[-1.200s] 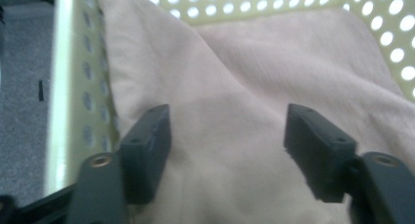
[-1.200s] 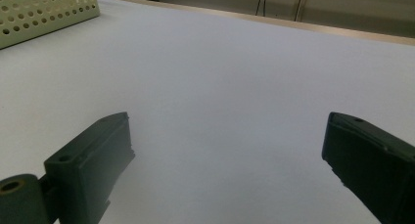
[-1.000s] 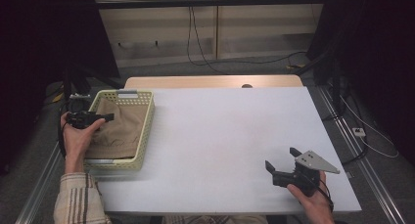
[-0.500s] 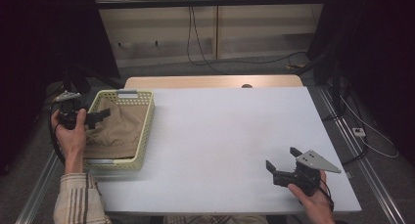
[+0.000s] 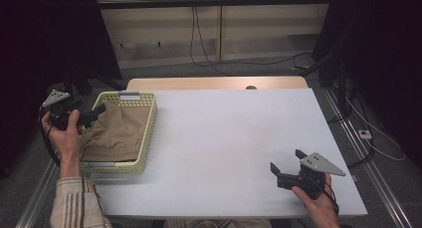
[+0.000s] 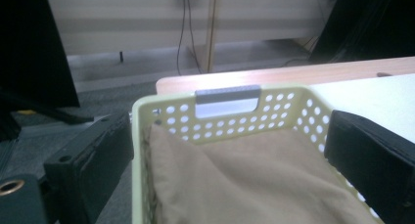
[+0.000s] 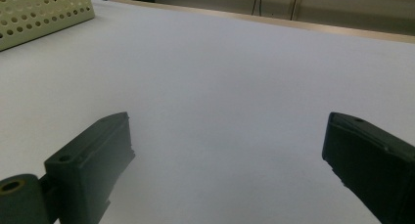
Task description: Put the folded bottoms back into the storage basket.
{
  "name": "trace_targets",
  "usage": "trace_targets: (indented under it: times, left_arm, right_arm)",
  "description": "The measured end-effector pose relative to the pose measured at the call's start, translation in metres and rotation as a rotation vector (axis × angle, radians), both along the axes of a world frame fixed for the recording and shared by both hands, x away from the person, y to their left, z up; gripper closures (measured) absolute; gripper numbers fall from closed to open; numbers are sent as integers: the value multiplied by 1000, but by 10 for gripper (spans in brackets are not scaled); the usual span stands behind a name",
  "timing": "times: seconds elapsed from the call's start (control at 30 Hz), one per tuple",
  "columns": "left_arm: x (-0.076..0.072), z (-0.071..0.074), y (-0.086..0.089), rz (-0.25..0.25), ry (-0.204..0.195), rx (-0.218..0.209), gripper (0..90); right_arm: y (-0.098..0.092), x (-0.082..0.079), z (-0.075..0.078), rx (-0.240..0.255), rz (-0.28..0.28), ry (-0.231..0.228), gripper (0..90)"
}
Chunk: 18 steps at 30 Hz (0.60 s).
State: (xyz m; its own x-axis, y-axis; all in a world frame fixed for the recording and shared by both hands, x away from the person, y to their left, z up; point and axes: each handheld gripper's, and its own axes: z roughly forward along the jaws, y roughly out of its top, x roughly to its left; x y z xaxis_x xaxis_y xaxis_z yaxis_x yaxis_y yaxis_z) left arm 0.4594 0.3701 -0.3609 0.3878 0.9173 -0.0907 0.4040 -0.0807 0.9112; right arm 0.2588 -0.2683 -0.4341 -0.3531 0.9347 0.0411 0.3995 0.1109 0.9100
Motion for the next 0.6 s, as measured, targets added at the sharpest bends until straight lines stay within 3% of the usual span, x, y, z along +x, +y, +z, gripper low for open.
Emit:
trace_targets:
  times: [0.07,0.2,0.27,0.33,0.47,0.6]
  left_arm:
    - [0,3,-2,-22,-1,-9,43]
    - [-4,6,-6,-31,1,14,43]
    - [-6,7,-7,-54,11,40,43]
    - [-9,10,-9,-46,21,59,44]
    - [-17,11,-11,-77,39,22,45]
    - [-24,12,-15,-95,37,15,54]
  right_arm:
    - [0,0,0,1,-3,-1,45]
    - [-2,0,0,3,-7,-5,45]
    - [-2,0,1,5,-9,-3,45]
    - [-1,0,0,2,-9,-5,45]
    - [0,0,0,4,-9,-4,45]
    - [-1,0,0,3,-10,-4,45]
